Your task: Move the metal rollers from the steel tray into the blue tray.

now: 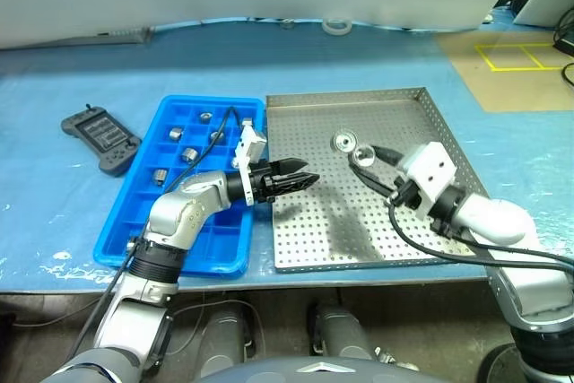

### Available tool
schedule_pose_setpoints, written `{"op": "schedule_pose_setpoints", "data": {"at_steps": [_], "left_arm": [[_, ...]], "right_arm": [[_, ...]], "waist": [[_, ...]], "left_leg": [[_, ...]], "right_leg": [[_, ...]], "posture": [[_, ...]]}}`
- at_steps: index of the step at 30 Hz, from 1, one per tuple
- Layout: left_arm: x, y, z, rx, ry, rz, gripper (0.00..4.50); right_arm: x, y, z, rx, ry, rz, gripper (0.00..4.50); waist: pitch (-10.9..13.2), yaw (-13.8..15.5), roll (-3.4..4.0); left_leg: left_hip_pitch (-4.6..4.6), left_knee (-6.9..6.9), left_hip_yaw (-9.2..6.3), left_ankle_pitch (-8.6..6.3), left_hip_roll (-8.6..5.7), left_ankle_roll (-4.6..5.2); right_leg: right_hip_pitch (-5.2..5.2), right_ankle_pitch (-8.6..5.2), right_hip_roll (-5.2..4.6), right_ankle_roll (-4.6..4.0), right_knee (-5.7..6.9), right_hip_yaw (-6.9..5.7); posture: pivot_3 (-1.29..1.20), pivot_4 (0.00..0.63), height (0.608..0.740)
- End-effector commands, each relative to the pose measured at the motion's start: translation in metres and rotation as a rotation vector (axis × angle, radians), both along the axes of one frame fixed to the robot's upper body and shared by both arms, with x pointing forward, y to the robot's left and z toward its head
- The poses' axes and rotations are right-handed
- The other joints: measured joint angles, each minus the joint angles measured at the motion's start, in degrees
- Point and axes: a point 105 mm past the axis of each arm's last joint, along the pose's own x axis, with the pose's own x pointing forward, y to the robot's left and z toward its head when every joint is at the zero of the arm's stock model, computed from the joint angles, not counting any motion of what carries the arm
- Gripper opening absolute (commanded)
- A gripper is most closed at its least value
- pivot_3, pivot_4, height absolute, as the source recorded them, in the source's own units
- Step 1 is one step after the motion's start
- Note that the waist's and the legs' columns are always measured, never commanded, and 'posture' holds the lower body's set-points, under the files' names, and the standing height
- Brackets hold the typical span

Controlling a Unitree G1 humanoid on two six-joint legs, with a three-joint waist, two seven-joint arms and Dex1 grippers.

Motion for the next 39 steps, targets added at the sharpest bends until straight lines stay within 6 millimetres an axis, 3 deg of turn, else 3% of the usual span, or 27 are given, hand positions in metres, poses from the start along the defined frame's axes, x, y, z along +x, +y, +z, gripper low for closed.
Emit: {"op": "schedule_pose_setpoints", "data": {"at_steps": [1, 5, 8, 13, 17, 21, 29, 32, 37, 39], "left_arm": [[-0.004, 0.0, 0.029, -0.143, 0.038, -0.083, 2.88], [-0.004, 0.005, 0.062, -0.322, 0.124, -0.157, 2.88], [-0.003, 0.002, 0.071, -0.364, 0.155, -0.177, 2.88], [-0.005, -0.016, 0.059, -0.303, 0.183, -0.203, 2.88], [0.007, -0.025, 0.045, -0.258, 0.215, -0.155, 2.88], [0.018, -0.019, 0.049, -0.281, 0.203, -0.104, 2.88], [0.029, 0.013, 0.093, -0.471, 0.121, -0.06, 2.88], [0.037, 0.012, 0.074, -0.401, 0.142, -0.011, 2.88], [0.034, -0.006, 0.036, -0.311, 0.23, -0.027, 4.46], [0.03, -0.014, 0.034, -0.31, 0.245, -0.057, 4.49]], "right_arm": [[0.0, 0.007, 0.004, -0.065, -0.029, 0.019, 1.62], [0.005, 0.006, -0.001, -0.071, -0.015, 0.011, 1.62], [0.007, 0.007, -0.003, -0.074, -0.017, 0.011, 1.62], [0.008, 0.01, -0.003, -0.077, -0.028, 0.017, 1.62], [0.007, 0.012, -0.001, -0.075, -0.041, 0.02, 1.62], [0.007, 0.011, 0.001, -0.075, -0.048, 0.018, 1.62], [0.006, 0.007, -0.001, -0.082, -0.046, 0.005, 1.62], [0.007, 0.006, -0.002, -0.082, -0.047, 0.002, 1.62], [0.009, 0.011, 0.003, -0.071, -0.064, 0.016, 1.62], [0.009, 0.012, 0.006, -0.073, -0.073, 0.024, 1.62]], "waist": [[0.0, 0.27, 0.0], [0.0, 0.46, 0.0], [0.0, 0.58, 0.0], [0.0, 0.89, 0.0], [0.0, 0.94, 0.0], [0.0, 0.88, 0.0], [0.0, 0.89, 0.0], [0.0, 0.99, 0.0], [0.0, 0.99, 0.0], [0.01, 0.94, -0.01]], "left_leg": [[0.03, 0.01, 0.01, 0.0, 0.0, 0.0], [-0.02, 0.14, 0.07, -0.01, 0.0, 0.03], [0.03, 0.16, 0.19, 0.01, -0.01, 0.08], [0.09, 0.16, 0.44, 0.01, 0.03, 0.16], [0.12, 0.24, 0.68, -0.06, 0.05, 0.33], [0.12, 0.4, 0.89, -0.15, 0.04, 0.52], [0.14, 0.42, 1.03, -0.17, 0.06, 0.56], [0.14, 0.45, 1.06, -0.17, 0.06, 0.58], [0.1, 0.52, 1.15, -0.25, 0.05, 0.73], [0.09, 0.55, 1.17, -0.27, 0.05, 0.76]], "right_leg": [[0.04, 0.0, 0.0, 0.0, 0.0, 0.0], [0.03, 0.01, -0.02, -0.02, 0.01, 0.03], [0.04, 0.01, -0.04, -0.02, 0.02, 0.13], [-0.02, 0.01, -0.04, -0.02, 0.08, 0.32], [-0.04, 0.02, -0.05, -0.01, 0.1, 0.51], [-0.05, 0.04, -0.11, 0.0, 0.11, 0.67], [-0.11, 0.04, -0.12, 0.01, 0.18, 0.75], [-0.1, 0.05, -0.14, 0.0, 0.19, 0.75], [-0.09, 0.05, -0.18, 0.0, 0.17, 0.8], [-0.1, 0.05, -0.2, 0.01, 0.17, 0.81]], "posture": [[-0.31, 0.15, 0.74], [-0.31, 0.15, 0.74], [-0.32, 0.15, 0.74], [-0.32, 0.15, 0.74], [-0.33, 0.15, 0.74], [-0.33, 0.15, 0.74], [-0.34, 0.15, 0.74], [-0.34, 0.15, 0.74], [-0.33, 0.15, 0.74], [-0.33, 0.15, 0.74]]}}
